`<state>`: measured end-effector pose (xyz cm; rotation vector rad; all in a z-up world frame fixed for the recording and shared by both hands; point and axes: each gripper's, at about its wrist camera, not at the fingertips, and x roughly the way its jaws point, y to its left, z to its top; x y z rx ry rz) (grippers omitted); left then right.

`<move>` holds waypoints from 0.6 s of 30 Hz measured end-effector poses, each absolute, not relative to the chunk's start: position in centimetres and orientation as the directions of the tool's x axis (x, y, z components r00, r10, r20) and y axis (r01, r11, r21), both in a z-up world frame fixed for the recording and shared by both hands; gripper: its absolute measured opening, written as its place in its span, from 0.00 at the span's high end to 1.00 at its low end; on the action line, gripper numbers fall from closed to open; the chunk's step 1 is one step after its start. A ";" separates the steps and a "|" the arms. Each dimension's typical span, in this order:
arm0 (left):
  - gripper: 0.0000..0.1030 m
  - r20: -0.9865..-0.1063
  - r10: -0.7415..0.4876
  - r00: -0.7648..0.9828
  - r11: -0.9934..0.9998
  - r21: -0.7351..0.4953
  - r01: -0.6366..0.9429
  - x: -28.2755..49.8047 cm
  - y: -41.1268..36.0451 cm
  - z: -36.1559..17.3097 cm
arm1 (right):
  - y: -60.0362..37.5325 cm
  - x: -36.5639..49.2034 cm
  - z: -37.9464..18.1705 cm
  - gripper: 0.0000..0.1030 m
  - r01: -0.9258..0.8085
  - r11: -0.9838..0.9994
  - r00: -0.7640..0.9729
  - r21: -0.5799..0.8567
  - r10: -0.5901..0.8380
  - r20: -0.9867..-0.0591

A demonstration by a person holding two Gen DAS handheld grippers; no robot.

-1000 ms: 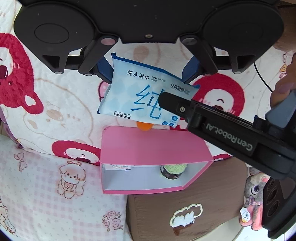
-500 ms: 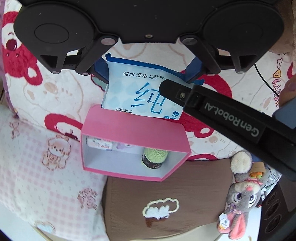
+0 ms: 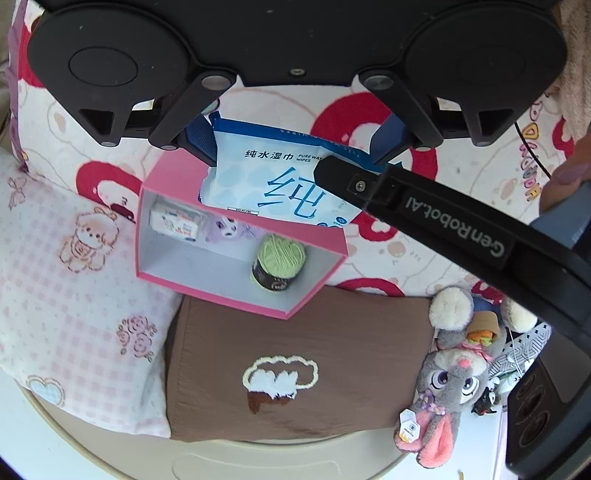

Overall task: Organize objects
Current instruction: 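Lower the blue wipe pack into the pink box with the left gripper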

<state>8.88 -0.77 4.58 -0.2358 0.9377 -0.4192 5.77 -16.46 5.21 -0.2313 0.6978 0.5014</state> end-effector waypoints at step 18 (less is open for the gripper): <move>0.66 -0.727 -0.327 0.604 0.943 -0.210 0.258 16.8 0.2 7.5 | -15.1 15.3 8.5 0.14 -0.523 0.849 0.608 0.079 0.436 -0.663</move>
